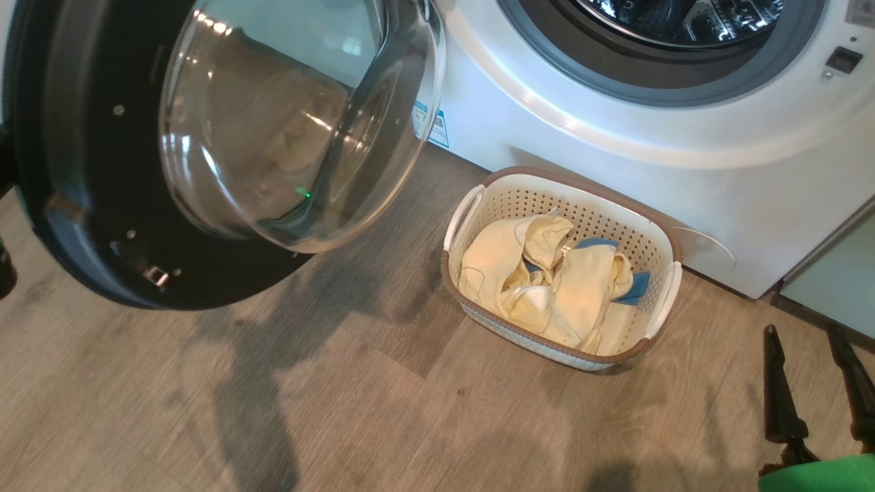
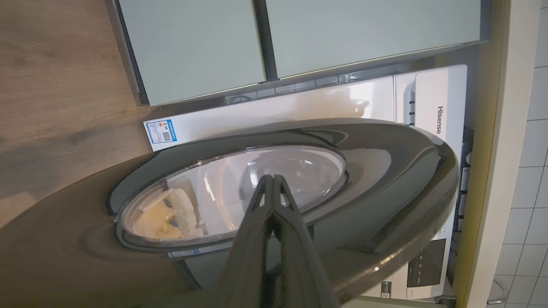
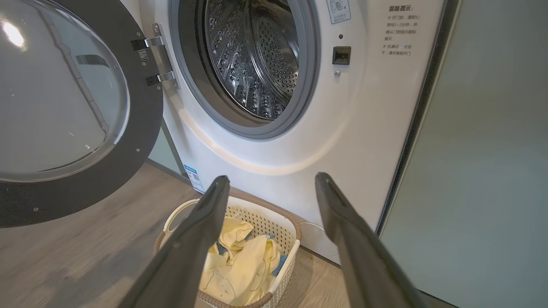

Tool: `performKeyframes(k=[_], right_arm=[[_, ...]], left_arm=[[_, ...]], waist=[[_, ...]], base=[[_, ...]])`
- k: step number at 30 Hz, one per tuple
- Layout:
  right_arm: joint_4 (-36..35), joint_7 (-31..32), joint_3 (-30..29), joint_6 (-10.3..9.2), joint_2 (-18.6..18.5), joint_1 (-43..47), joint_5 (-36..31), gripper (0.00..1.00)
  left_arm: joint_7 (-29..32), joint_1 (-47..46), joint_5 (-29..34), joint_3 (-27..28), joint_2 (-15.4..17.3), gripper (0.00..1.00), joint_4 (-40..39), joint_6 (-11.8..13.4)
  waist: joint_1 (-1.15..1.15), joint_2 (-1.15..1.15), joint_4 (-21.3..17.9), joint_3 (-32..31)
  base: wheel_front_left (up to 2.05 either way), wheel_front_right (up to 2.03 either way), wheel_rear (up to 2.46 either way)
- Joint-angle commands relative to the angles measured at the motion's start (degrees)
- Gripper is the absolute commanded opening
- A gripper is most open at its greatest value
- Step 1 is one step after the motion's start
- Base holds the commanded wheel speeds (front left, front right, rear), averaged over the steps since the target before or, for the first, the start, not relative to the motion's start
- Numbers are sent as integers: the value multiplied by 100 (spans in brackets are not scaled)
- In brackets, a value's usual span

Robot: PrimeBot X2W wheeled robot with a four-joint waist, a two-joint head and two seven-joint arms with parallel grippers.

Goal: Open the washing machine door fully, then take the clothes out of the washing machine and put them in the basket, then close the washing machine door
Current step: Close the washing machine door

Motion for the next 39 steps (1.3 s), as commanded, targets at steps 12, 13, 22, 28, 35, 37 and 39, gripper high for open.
performKeyframes(k=[12, 13, 22, 28, 35, 37, 39], right_arm=[[-182, -38, 78, -16, -37, -175, -42, 100], [-186, -38, 74, -16, -31, -172, -34, 100], [-202, -38, 182, -16, 17, -184, 12, 100], [-209, -38, 248, -16, 40, -218, 72, 100], [-226, -38, 256, -16, 52, -246, 187, 100], [-236, -38, 255, -16, 52, -259, 230, 100], [-243, -38, 256, -16, 53, -272, 253, 100]], left_arm=[[589, 328, -225, 15, 111, 0, -820, -255], [632, 350, -223, -25, 87, 0, -852, -278], [1019, 494, -258, -352, -140, 0, -1190, -509], [1136, 577, -295, -563, -408, 0, -1490, -590], [1158, 581, -362, -717, -717, 0, -1725, -640], [1132, 565, -361, -746, -792, 0, -1781, -655], [1091, 548, -365, -738, -839, 0, -1805, -669]], waist=[[0, 0, 25, -118], [0, 0, 25, -131], [0, 0, -112, -300], [0, 0, -313, -381], [0, 0, -634, -418], [0, 0, -737, -419], [0, 0, -791, -412]], base=[[0, 0, 0], [0, 0, 0], [0, 0, 0], [0, 0, 0], [0, 0, 0], [0, 0, 0], [0, 0, 0]])
